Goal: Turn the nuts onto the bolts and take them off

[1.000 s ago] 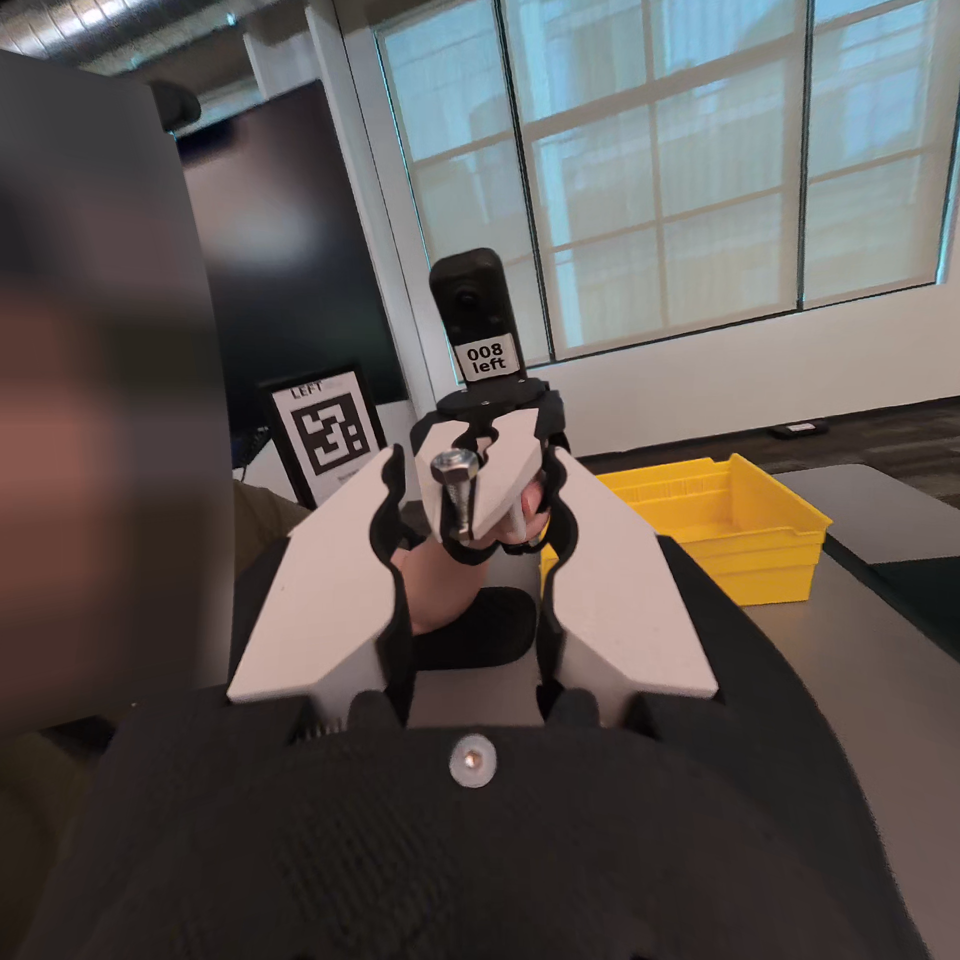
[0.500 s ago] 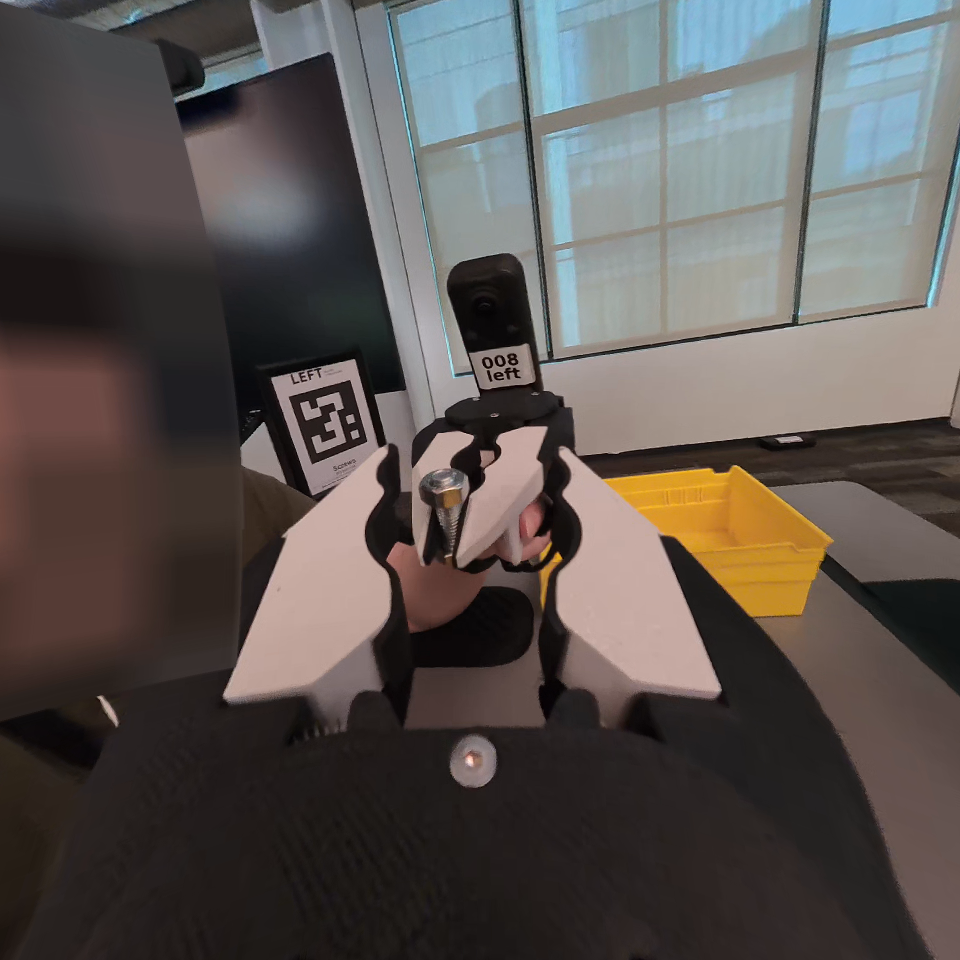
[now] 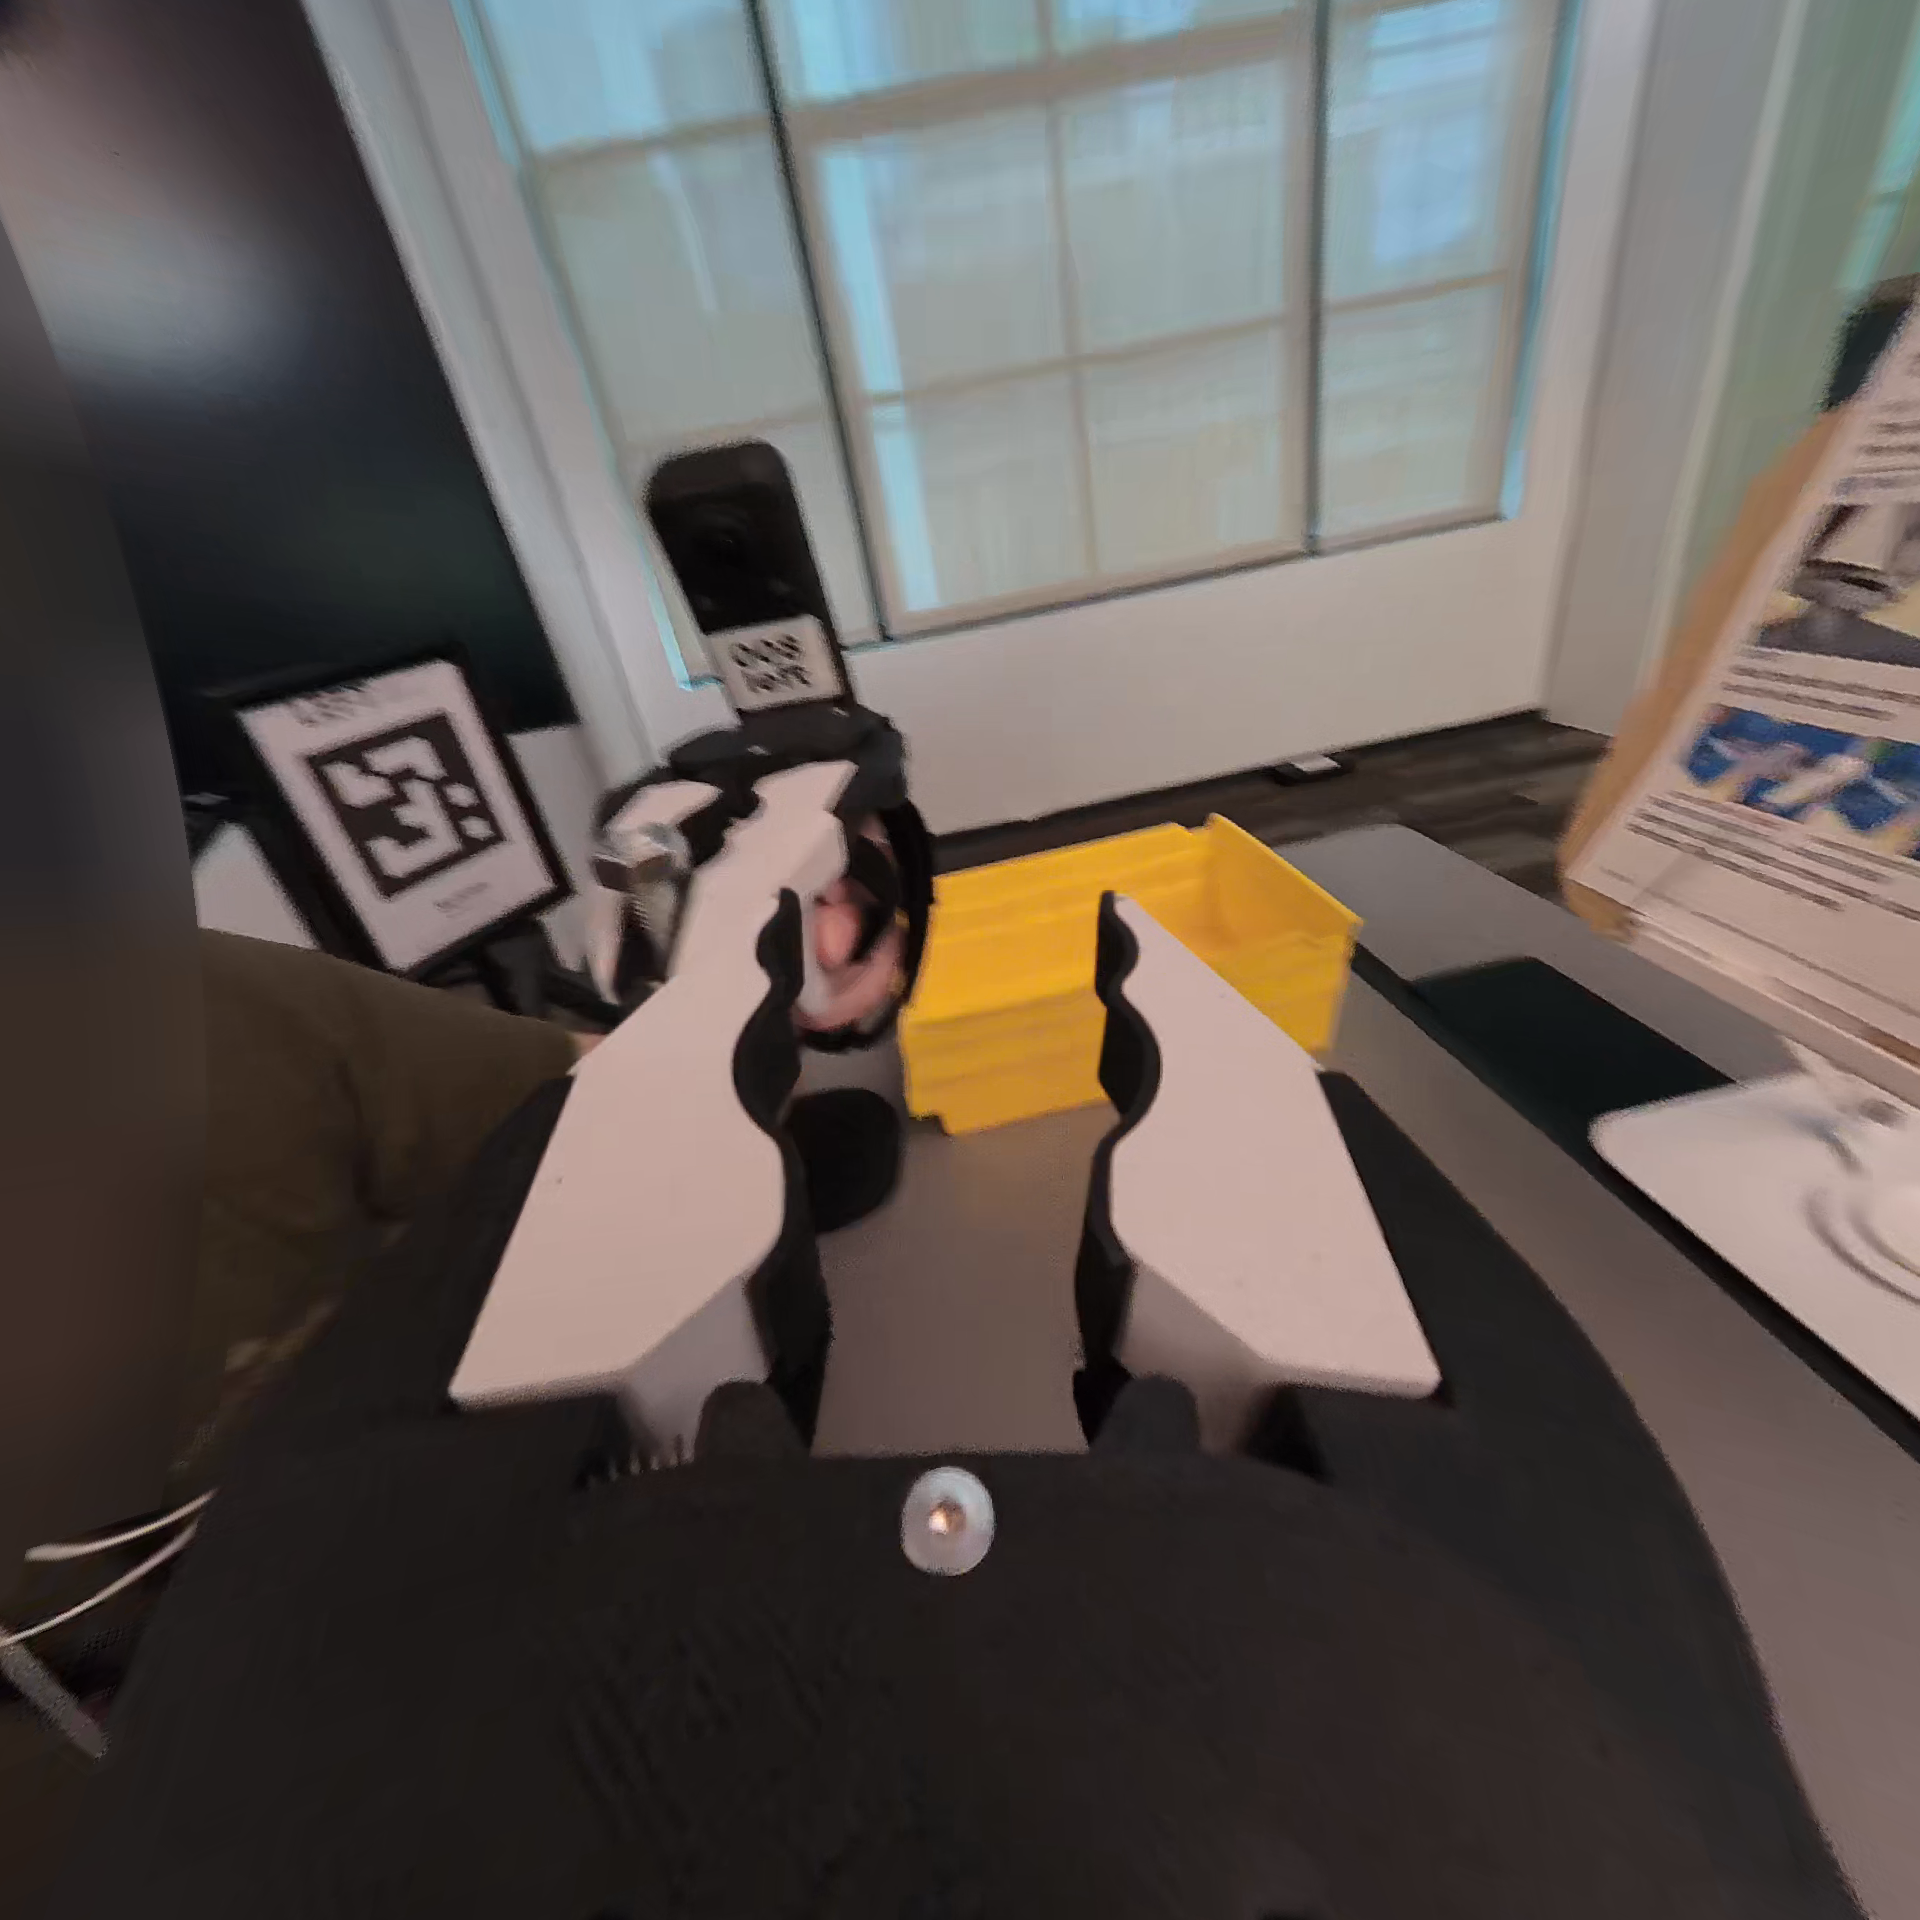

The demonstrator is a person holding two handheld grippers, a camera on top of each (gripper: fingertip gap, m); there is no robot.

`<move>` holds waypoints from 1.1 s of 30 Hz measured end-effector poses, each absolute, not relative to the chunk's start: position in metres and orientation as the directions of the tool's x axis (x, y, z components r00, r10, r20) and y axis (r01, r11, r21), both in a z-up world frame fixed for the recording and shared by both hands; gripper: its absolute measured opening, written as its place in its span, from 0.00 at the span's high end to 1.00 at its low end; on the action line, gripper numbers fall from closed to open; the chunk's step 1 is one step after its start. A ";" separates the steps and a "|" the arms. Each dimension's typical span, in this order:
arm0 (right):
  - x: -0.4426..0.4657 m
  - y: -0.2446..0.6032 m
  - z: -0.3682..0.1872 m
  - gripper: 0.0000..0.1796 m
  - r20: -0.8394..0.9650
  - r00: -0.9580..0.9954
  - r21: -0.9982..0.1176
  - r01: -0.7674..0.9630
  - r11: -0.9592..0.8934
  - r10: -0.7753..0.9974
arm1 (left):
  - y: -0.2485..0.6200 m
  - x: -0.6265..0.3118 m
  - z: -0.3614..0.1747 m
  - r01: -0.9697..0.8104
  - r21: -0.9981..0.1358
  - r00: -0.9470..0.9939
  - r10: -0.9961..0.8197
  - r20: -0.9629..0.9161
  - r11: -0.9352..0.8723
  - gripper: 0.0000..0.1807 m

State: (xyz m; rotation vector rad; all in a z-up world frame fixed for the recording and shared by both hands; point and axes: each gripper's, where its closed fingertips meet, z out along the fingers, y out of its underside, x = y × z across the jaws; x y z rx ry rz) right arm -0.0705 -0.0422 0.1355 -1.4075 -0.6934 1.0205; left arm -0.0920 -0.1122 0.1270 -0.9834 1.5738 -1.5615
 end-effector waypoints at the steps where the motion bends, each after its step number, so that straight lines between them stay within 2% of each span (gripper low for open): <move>1: -0.067 -0.034 0.130 0.69 -0.158 0.494 -0.986 -0.130 -0.108 0.855 | -0.111 -0.092 0.128 -0.035 -0.999 -0.460 -0.887 0.032 -0.018 0.96; 7: -0.023 0.013 0.107 0.74 -0.039 0.814 -0.996 0.017 -0.092 0.580 | -0.103 -0.095 0.134 -0.010 -1.000 -0.411 -0.912 0.001 0.004 0.96; 13: 0.014 0.022 0.100 0.77 0.167 0.914 -0.972 0.215 -0.095 0.369 | -0.096 -0.100 0.142 0.022 -0.999 -0.362 -0.931 -0.037 0.031 0.96; 20: 0.021 0.025 0.097 0.80 0.235 0.921 -0.953 0.281 -0.110 0.311 | -0.089 -0.096 0.138 0.009 -1.000 -0.339 -0.940 -0.026 0.025 0.96; 33: 0.027 0.020 0.104 0.82 0.206 0.934 -0.965 0.244 -0.098 0.293 | -0.095 -0.100 0.144 0.026 -0.999 -0.339 -0.939 -0.050 0.044 0.96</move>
